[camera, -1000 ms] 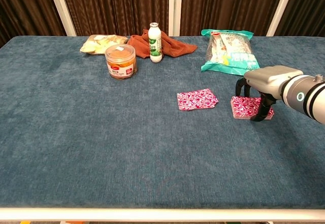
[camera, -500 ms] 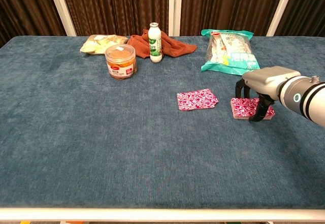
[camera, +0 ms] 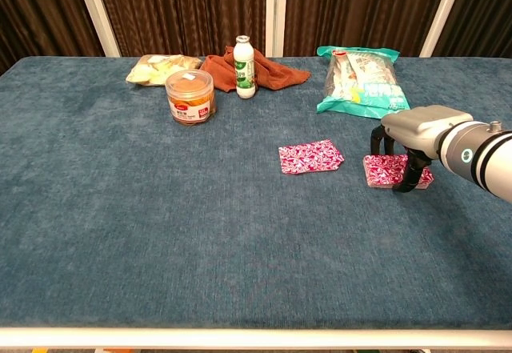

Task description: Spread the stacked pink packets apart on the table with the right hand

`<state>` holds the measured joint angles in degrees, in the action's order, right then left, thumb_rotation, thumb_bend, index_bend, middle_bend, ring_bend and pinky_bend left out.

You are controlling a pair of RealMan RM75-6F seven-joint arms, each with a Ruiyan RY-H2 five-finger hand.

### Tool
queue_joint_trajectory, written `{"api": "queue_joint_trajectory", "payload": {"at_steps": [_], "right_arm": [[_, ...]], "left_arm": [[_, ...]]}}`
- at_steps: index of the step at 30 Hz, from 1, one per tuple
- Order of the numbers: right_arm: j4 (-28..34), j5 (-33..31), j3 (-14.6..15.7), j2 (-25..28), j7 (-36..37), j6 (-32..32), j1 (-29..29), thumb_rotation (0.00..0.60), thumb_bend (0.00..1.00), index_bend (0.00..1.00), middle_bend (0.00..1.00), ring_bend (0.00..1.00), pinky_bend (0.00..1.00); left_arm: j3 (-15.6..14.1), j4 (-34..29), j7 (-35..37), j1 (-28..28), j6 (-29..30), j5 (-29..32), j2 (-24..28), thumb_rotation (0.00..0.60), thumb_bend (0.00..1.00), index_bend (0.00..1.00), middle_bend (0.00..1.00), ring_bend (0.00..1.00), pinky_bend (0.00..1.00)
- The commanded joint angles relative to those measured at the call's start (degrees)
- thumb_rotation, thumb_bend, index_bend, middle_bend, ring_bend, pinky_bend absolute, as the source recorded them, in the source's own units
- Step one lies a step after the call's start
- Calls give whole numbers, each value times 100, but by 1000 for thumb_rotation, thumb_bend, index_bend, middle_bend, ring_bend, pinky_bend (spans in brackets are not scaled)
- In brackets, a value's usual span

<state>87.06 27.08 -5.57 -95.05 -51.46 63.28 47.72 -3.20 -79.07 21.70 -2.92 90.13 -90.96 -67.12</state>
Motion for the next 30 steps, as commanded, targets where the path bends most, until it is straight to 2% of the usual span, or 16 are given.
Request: {"api": "queue_joint_trajectory", "payload": {"at_steps": [1, 30], "right_arm": [[5, 5, 1, 5, -11, 5, -1, 600, 222, 402, 424, 767, 828], [157, 138, -61, 88, 6, 128, -59, 600, 243, 442, 457, 768, 830]], "left_arm": [[-3, 2, -1, -1, 1, -5, -1, 600, 132, 111, 77, 0, 107], [-6, -13, 15, 6, -9, -19, 10, 600, 133, 111, 77, 0, 107]]}}
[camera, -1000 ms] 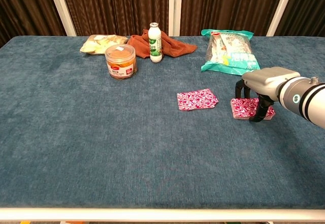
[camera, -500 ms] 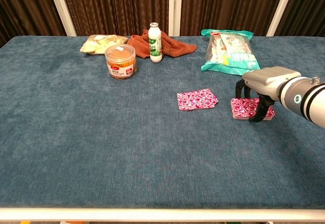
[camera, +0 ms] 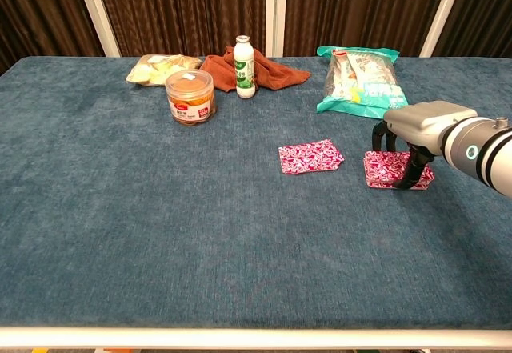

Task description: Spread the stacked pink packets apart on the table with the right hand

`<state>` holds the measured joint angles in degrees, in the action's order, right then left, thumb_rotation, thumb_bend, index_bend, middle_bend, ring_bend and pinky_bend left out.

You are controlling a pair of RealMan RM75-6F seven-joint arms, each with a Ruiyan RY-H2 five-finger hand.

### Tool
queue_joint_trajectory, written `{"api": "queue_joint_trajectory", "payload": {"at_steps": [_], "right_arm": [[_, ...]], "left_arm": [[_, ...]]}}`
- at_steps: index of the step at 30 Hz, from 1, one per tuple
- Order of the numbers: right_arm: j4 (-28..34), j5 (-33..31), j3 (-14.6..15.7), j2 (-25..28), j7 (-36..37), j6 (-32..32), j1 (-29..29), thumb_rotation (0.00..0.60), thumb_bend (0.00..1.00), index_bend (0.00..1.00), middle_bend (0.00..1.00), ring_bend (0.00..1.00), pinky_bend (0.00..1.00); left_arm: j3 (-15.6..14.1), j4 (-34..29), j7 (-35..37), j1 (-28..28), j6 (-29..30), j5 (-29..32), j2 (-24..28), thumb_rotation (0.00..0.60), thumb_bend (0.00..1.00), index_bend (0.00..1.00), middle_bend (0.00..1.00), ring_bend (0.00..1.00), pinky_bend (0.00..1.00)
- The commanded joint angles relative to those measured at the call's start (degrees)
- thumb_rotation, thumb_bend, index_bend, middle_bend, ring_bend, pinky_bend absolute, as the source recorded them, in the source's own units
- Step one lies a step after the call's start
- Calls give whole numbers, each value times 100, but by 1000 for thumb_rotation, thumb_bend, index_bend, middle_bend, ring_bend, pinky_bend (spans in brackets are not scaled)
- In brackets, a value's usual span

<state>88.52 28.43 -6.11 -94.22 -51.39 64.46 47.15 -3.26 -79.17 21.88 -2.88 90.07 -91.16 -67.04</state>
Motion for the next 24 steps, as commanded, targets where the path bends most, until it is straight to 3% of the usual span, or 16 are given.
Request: {"api": "queue_joint_trajectory", "payload": {"at_steps": [1, 10, 24], "right_arm": [[24, 10, -11, 11, -3, 21, -2, 600, 245, 442, 458, 768, 830], [258, 63, -53, 97, -99, 134, 34, 600, 247, 443, 459, 767, 830], [1554, 423, 63, -28, -753, 641, 312, 600, 247, 448, 465, 768, 830]], "left_arm": [[1, -8, -5, 3, -5, 2, 3, 600, 133, 111, 77, 0, 107], [-1, 5, 7, 0, -11, 11, -5, 600, 133, 111, 77, 0, 107], [4, 0, 19, -17, 26, 10, 0, 600, 132, 111, 77, 0, 108]]}}
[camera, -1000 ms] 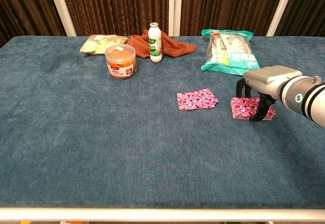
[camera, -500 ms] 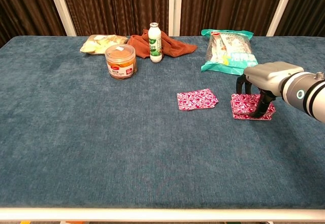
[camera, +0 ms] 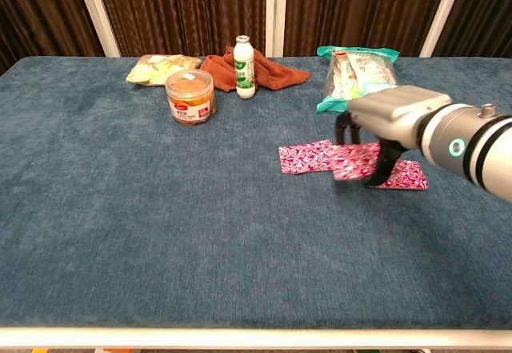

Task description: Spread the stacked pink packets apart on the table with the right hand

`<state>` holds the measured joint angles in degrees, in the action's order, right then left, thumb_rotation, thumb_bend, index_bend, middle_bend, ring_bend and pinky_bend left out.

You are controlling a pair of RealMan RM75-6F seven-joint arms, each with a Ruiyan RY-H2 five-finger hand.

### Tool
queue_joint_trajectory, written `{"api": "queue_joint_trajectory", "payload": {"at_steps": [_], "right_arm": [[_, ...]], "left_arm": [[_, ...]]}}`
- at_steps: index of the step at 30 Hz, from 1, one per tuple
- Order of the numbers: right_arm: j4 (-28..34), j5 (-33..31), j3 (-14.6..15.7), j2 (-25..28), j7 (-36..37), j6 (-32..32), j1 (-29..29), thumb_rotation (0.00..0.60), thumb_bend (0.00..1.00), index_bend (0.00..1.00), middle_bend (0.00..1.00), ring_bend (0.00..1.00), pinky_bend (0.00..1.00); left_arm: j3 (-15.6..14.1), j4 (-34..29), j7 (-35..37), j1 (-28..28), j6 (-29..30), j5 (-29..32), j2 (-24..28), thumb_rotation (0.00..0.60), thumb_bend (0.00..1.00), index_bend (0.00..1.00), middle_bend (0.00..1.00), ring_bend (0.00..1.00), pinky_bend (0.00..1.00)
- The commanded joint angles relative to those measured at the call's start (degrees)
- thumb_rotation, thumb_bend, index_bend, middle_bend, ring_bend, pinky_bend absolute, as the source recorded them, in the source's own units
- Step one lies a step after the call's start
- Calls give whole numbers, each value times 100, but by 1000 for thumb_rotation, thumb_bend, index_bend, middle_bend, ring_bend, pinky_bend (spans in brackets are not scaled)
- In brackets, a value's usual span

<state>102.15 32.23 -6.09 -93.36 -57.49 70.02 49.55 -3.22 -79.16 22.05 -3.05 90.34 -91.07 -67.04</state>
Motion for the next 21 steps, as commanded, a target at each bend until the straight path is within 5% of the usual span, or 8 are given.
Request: {"api": "queue_joint_trajectory", "payload": {"at_steps": [1, 16, 21], "right_arm": [[245, 37, 79, -153, -185, 96, 90, 600, 247, 448, 465, 768, 830], [386, -94, 403, -512, -655, 264, 209, 600, 237, 437, 430, 768, 829], [409, -273, 390, -462, -696, 155, 259, 600, 191, 210, 246, 767, 829]], "left_arm": [[-1, 0, 0, -2, -1, 2, 0, 600, 132, 111, 77, 0, 108], [-7, 55, 93, -21, -13, 25, -25, 600, 133, 111, 77, 0, 107], [-5, 62, 105, -27, -15, 36, -19, 600, 133, 111, 77, 0, 108]]}}
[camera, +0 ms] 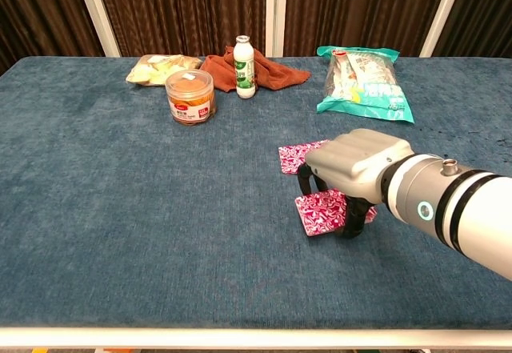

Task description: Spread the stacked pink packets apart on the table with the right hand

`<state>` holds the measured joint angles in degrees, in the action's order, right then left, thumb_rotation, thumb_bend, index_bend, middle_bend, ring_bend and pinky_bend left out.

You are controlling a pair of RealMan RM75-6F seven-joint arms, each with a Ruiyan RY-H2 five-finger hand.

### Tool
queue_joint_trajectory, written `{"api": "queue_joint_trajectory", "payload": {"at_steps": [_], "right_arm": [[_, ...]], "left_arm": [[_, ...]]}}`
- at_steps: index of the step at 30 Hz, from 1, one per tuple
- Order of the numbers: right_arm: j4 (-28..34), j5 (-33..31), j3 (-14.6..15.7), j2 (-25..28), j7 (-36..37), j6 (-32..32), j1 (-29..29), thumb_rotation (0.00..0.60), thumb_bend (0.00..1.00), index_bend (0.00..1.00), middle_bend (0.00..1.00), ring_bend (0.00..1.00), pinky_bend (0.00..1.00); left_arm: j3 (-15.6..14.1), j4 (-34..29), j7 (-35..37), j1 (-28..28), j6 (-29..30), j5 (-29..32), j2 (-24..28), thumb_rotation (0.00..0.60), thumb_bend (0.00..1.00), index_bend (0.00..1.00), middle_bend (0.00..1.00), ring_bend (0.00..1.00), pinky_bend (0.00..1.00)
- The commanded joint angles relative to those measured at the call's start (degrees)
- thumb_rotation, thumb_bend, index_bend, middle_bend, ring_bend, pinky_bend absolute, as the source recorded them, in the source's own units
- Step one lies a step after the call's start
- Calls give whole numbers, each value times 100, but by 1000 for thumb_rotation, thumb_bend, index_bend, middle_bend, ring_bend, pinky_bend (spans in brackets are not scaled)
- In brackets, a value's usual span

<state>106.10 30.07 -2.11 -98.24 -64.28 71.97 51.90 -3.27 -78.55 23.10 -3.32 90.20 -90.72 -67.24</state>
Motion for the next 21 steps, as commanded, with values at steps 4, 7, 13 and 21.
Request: {"api": "queue_joint_trajectory", "payload": {"at_steps": [4, 7, 13, 21], "right_arm": [[53, -109, -21, 74, 33, -89, 42, 600, 162, 85, 139, 767, 829], [111, -100, -25, 128, 94, -97, 40, 600, 152, 62, 121, 767, 829], [537, 177, -75, 462, 244, 174, -23, 600, 151, 58, 120, 768, 829], [1016, 954, 342, 1457, 553, 834, -497, 600, 153, 58, 145, 768, 830]], "left_arm": [[0, 0, -3, 2, -5, -3, 2, 600, 133, 111, 77, 0, 107], [-2, 7, -3, -1, -5, -4, -4, 600, 133, 111, 77, 0, 107], [3, 6, 0, 4, -11, -2, -1, 600, 133, 111, 77, 0, 107], [-4, -23, -60, 35, -72, -11, -10, 600, 132, 111, 77, 0, 107]]}}
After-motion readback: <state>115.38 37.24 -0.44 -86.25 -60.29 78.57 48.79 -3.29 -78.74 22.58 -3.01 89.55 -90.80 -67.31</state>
